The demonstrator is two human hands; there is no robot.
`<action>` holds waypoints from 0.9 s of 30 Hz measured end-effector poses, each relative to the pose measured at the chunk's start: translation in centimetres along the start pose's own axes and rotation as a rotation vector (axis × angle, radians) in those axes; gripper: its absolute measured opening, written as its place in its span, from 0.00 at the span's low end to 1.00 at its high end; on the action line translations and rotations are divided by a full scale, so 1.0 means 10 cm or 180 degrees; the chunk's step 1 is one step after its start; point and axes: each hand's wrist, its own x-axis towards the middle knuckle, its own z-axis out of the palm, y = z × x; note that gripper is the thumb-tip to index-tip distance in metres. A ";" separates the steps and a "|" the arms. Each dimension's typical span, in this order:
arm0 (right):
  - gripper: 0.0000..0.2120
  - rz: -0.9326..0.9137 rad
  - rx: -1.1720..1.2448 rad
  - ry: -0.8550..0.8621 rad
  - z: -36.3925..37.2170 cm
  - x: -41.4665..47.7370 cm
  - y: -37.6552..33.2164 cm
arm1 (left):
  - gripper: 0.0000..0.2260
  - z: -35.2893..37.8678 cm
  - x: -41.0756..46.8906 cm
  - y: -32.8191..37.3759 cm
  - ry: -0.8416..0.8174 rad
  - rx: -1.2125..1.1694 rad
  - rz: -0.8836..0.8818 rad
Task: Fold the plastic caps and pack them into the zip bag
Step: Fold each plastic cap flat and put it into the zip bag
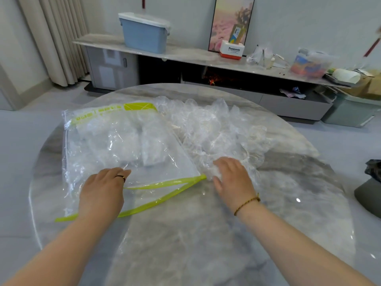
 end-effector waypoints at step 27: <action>0.25 -0.0306 0.0495 0.0611 -0.58 -1.11 -0.20 | 0.37 -0.35 -0.40 1.06 -0.0237 -0.1134 0.1208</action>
